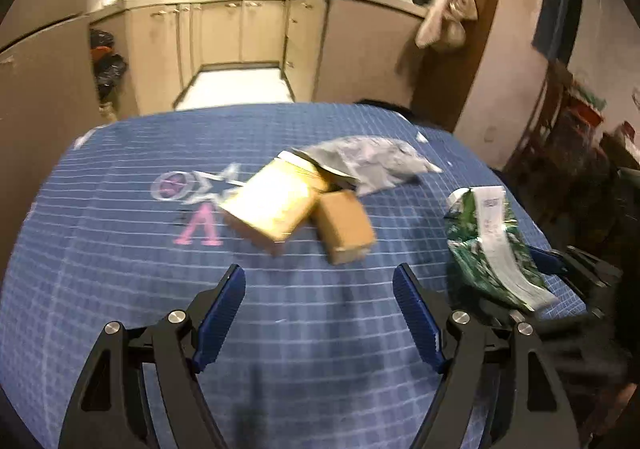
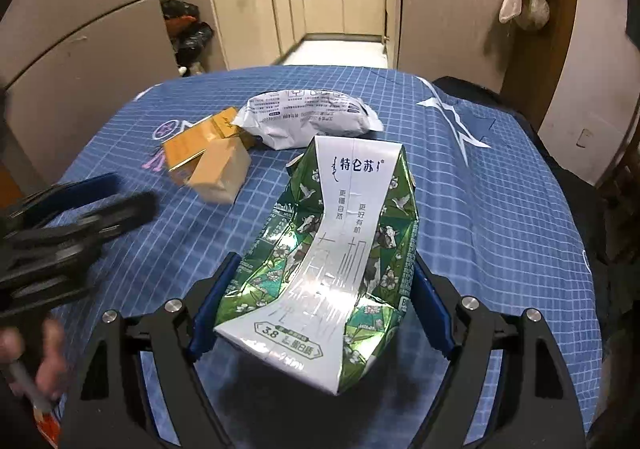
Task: Collect trash
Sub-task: 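Move both tools back over the table and grasp the green milk carton with the right tool, then grasp the tan cardboard piece with the left tool while the right tool lifts the milk carton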
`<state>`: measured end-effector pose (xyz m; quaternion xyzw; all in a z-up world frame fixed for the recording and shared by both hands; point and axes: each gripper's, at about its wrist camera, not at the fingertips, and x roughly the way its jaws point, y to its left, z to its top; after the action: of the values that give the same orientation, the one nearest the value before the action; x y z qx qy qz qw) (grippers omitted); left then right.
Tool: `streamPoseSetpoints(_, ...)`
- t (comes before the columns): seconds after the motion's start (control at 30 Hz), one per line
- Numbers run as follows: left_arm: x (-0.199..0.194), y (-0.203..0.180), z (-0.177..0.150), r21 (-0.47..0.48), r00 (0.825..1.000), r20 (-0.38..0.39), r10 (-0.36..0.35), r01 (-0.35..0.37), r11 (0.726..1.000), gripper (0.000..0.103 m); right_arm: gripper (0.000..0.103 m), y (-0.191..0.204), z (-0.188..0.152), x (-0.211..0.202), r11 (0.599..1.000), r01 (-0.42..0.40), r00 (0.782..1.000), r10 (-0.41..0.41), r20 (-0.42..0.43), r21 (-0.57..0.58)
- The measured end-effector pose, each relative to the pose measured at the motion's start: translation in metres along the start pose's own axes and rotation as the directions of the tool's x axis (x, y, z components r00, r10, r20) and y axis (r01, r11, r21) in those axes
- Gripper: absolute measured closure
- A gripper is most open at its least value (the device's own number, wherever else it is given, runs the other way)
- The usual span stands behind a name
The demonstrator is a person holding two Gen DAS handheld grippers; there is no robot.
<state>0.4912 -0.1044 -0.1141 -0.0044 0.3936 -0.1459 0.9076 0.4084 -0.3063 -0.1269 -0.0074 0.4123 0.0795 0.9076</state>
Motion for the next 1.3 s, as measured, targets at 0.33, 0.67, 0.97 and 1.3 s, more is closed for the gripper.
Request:
streamPoseSetpoints(0.33, 0.054, -0.019, 0.013, -0.022, 0.998, -0.044, 0.047, -0.048, 0.999, 0.046, 0.026, -0.016, -0.018, -0.01, 1.0, -0.008, 1.0, 0.008, 0.008, -0.006)
streamPoseSetpoints(0.67, 0.072, -0.02, 0.018, -0.049, 0.996, -0.039, 0.077, -0.079, 0.996, 0.076, 0.027, -0.019, -0.024, -0.006, 1.0, -0.012, 1.0, 0.012, 0.019, 0.0)
streamPoseSetpoints(0.97, 0.037, -0.02, 0.006, -0.039, 0.995, 0.035, 0.098, -0.097, 0.995, 0.077, 0.028, -0.024, -0.033, -0.017, 0.999, -0.026, 0.997, 0.023, 0.076, 0.039)
streamPoseSetpoints(1.3, -0.04, -0.028, -0.021, -0.016, 0.99, 0.134, 0.033, -0.031, 0.999, 0.077, 0.028, -0.022, -0.039, -0.051, 0.998, -0.018, 0.99, 0.009, 0.143, 0.061)
